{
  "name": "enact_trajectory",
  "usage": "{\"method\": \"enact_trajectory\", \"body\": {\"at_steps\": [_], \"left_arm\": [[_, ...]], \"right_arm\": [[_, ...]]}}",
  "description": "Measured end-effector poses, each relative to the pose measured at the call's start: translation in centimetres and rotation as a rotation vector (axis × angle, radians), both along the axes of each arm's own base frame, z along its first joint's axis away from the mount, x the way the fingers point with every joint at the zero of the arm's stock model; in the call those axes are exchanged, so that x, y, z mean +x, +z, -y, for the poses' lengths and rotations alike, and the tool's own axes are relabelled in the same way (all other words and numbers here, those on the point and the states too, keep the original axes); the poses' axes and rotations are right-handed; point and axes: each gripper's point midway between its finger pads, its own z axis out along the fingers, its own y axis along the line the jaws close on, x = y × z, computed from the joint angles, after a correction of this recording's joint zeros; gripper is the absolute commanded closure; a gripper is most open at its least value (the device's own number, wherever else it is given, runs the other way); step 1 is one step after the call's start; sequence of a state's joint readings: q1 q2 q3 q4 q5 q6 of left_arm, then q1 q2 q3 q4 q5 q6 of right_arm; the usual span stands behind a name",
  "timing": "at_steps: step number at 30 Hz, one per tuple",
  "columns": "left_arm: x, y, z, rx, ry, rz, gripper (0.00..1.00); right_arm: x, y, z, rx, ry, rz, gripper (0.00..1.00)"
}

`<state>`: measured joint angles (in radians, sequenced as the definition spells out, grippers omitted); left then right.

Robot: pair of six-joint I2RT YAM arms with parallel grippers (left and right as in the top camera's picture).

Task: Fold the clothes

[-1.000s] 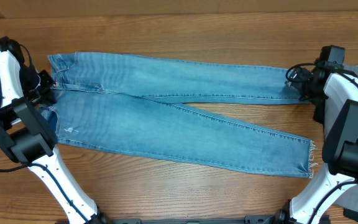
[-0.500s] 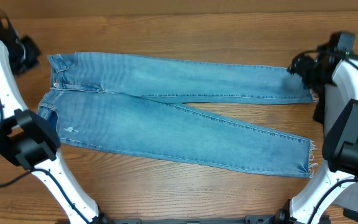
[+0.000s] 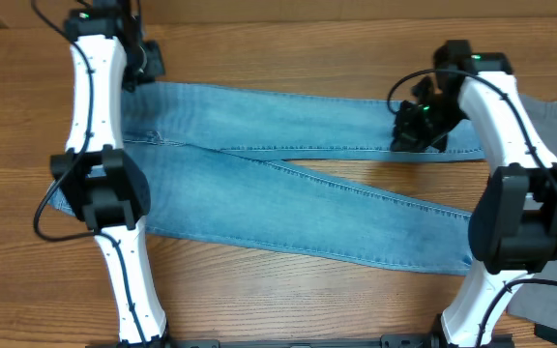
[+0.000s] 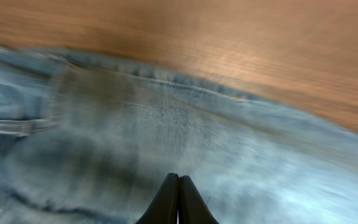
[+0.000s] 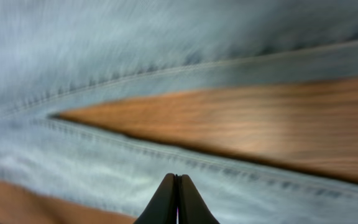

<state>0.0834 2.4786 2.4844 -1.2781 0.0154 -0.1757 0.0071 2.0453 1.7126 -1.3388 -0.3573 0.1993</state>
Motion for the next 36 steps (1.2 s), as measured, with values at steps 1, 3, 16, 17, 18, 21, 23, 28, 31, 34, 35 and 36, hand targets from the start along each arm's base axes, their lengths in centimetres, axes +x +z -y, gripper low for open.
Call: {"method": "enact_trajectory", "body": {"at_steps": [1,3,16,17,18,21,23,28,31,34,35,36], "left_arm": [[-0.1,-1.0,0.0,0.002,0.000,-0.020,0.96],[-0.4,-2.9,-0.1,0.003,0.002,-0.064,0.96],[-1.7,-7.5,-0.3,-0.003,0.006,-0.180,0.96],[-1.7,-7.5,-0.3,-0.003,0.006,-0.179,0.96],[-1.7,-7.5,-0.3,-0.003,0.006,-0.180,0.96],[-1.7,-7.5,-0.3,-0.003,0.006,-0.179,0.95],[-1.6,-7.5,-0.3,-0.002,0.006,-0.179,0.93],[-1.6,-7.5,-0.3,-0.002,0.006,-0.178,0.93],[-1.6,-7.5,-0.3,-0.002,0.006,-0.179,0.92],[-1.7,-7.5,-0.3,-0.003,0.006,-0.180,0.92],[-1.7,-7.5,-0.3,-0.003,0.006,-0.180,0.92],[-1.7,-7.5,-0.3,-0.003,0.006,-0.180,0.92]], "right_arm": [[-0.2,0.1,-0.7,0.008,0.024,-0.001,0.96],[-0.7,0.3,-3.1,0.041,0.095,0.005,0.96],[-4.8,1.0,-21.9,0.165,0.652,0.249,0.96],[-4.4,0.8,-22.9,0.143,0.661,0.293,0.96],[-4.2,0.7,-23.8,0.131,0.671,0.327,0.96],[-4.3,0.0,-26.2,0.105,0.683,0.394,0.96],[-5.0,-0.8,-27.1,0.102,0.687,0.403,0.96],[-6.5,-3.0,-28.7,0.099,0.705,0.406,0.96],[-6.9,-4.4,-29.8,0.107,0.715,0.416,0.96],[-7.1,-6.0,-30.3,0.109,0.723,0.423,0.96],[-7.2,-6.3,-30.2,0.107,0.724,0.418,0.96],[-7.4,-6.8,-30.0,0.103,0.724,0.410,0.96]]}}
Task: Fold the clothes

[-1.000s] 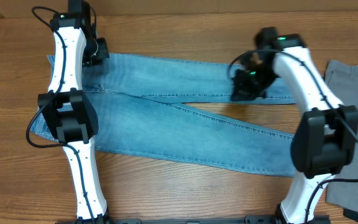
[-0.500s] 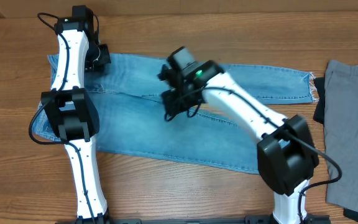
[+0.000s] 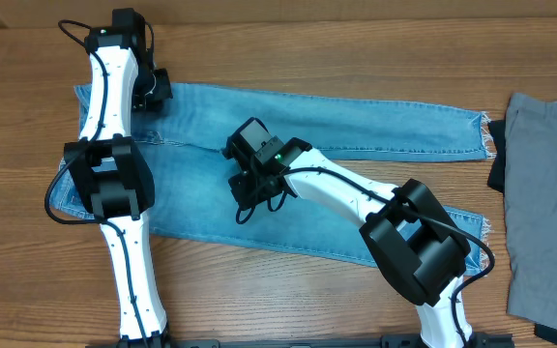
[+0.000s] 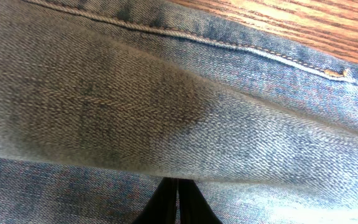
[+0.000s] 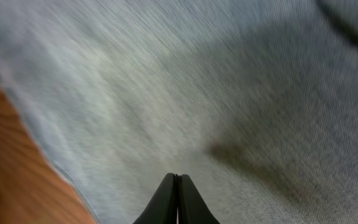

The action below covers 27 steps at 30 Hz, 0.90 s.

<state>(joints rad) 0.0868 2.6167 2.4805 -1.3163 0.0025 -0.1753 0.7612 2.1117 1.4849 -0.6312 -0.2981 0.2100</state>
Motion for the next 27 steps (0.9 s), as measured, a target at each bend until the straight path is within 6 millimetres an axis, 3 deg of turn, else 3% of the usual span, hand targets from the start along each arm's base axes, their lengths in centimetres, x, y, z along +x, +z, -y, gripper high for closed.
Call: {"method": "enact_trajectory", "body": {"at_steps": [7,13,23,27], "left_arm": [[0.0,0.0,0.0,0.000,0.000,0.000,0.92],[0.4,0.0,0.0,0.001,0.000,0.015,0.96],[2.9,0.3,-0.3,0.010,0.000,0.117,0.96],[3.5,-1.1,-0.3,0.011,0.000,0.125,0.96]], "right_arm": [[-0.5,-2.2,0.5,-0.030,-0.023,-0.045,0.96],[-0.7,-2.4,0.7,-0.033,-0.042,-0.069,0.96],[-2.5,-2.6,1.9,-0.060,-0.056,-0.138,0.96],[-2.5,-2.6,1.9,-0.056,-0.063,-0.148,0.96]]}}
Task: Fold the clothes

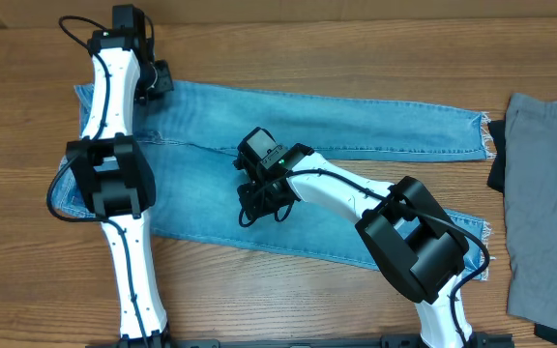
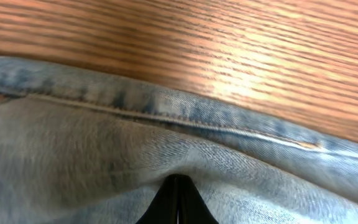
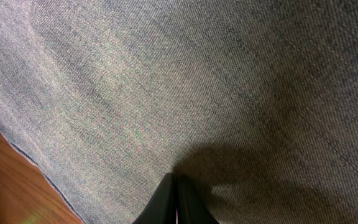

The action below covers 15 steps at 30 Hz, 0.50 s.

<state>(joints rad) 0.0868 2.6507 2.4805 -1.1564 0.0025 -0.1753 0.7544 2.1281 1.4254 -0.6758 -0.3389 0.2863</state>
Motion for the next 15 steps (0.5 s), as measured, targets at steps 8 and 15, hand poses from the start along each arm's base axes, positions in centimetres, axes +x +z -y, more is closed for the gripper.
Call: {"method": "enact_trajectory", "body": {"at_steps": [8,15], "left_arm": [[1.7,-1.2,-0.6,0.032,-0.001,0.048,0.96],[3.4,-0.9,-1.3,0.106,-0.039,0.105,0.96]], "right_arm": [[-0.1,0.0,0.0,0.002,-0.002,-0.005,0.96],[-0.1,0.0,0.0,0.002,-0.002,-0.005,0.96]]}}
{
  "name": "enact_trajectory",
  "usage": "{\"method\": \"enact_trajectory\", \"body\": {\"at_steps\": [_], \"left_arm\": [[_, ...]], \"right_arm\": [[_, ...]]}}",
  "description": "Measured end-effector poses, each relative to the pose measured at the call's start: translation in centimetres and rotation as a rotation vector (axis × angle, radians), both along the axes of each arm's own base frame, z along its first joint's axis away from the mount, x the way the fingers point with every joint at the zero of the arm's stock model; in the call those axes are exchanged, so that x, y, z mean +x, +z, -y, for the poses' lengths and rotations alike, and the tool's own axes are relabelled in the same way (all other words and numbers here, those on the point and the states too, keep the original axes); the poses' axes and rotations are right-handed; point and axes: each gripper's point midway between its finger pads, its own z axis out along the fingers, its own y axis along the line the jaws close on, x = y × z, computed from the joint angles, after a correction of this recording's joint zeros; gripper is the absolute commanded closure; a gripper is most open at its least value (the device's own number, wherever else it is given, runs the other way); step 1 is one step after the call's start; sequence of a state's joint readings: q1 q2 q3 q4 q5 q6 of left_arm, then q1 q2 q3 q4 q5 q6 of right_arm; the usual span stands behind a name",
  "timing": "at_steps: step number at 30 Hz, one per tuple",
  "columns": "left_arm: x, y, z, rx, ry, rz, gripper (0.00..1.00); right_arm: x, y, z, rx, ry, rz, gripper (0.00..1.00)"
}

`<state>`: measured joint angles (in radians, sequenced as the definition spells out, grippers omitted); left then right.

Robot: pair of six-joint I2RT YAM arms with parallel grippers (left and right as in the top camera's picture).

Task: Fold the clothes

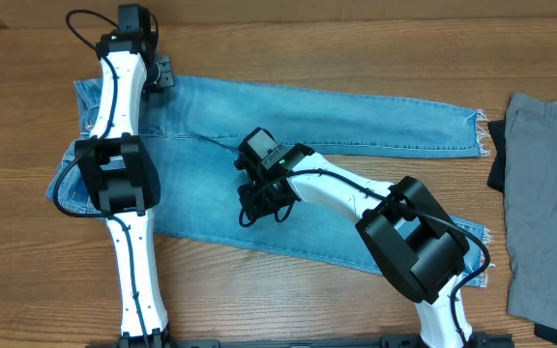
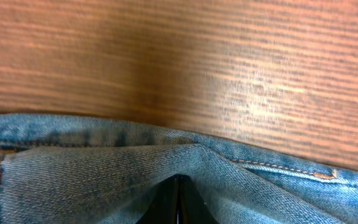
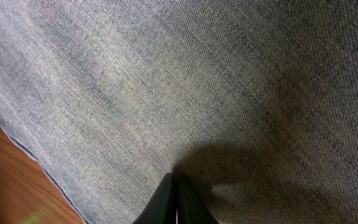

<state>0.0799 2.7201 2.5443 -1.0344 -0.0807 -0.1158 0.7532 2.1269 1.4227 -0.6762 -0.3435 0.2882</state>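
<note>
A pair of light blue jeans (image 1: 375, 116) lies flat on the wooden table (image 1: 356, 39), waist to the left and both legs running right. At the waist's far edge, my left gripper (image 1: 161, 75) is shut, and the denim (image 2: 73, 174) puckers into its closed tips (image 2: 179, 180), so it looks pinched there. My right gripper (image 1: 257, 205) is shut too. It rests on the lower leg near the crotch, its tips (image 3: 176, 179) pressed on flat denim (image 3: 166, 74) with nothing seen between them.
A grey garment (image 1: 544, 193) lies at the right edge of the table, with a dark piece (image 1: 496, 155) peeking out beside it. Both white arms reach across the jeans from the near edge.
My left gripper has shifted slightly toward the far edge, and the waist and upper leg have shifted with it. More bare wood shows ahead of it. The right gripper has stayed put.
At first my left gripper was at the waist and my right at the upper leg's hem, both shut. Then the right was on the jeans' middle near the crotch, later slightly nearer on the lower leg. The left stayed at the waist edge, now drawing it farther back.
</note>
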Motion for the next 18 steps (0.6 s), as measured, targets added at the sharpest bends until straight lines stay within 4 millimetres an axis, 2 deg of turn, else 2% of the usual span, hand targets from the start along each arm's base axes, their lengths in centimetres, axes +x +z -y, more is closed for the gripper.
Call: {"method": "enact_trajectory", "body": {"at_steps": [5,13,15,18], "left_arm": [[2.1,0.3,-0.6,0.035,-0.009,0.077,0.96],[2.0,1.1,-0.3,0.048,-0.023,0.069,0.90],[2.2,2.3,0.0,0.055,-0.033,0.079,0.90],[2.6,6.2,0.5,0.063,-0.031,0.135,0.91]], "right_arm": [[0.0,0.0,0.0,0.000,-0.007,-0.003,0.96],[0.0,0.0,0.0,-0.001,-0.013,-0.006,0.96],[0.0,0.0,0.0,-0.001,-0.013,-0.006,0.96],[0.0,0.0,0.0,-0.001,-0.014,-0.005,0.96]]}}
